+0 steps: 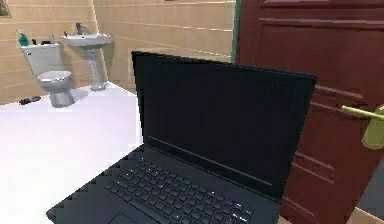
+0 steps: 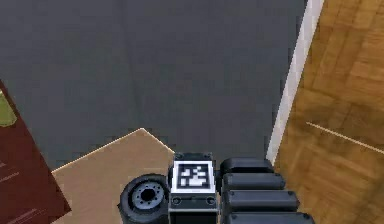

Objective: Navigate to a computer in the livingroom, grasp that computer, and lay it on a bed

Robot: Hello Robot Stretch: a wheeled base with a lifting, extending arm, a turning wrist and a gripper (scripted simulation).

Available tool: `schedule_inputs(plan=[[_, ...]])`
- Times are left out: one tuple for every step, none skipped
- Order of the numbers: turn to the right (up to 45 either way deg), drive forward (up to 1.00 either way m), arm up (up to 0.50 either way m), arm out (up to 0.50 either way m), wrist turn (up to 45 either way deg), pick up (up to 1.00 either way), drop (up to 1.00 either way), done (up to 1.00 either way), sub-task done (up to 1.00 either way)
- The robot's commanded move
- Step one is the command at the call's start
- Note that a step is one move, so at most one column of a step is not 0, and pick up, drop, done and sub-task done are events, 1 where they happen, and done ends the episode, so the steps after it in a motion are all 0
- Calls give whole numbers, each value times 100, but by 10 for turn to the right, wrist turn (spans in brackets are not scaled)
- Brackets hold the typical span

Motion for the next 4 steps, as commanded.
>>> schedule_inputs(plan=[[450, 0, 0, 0, 0, 0, 0, 0, 0], [0, 10, 0, 0, 0, 0, 0, 0, 0], [-450, 0, 0, 0, 0, 0, 0, 0, 0], [-420, 0, 0, 0, 0, 0, 0, 0, 0]])
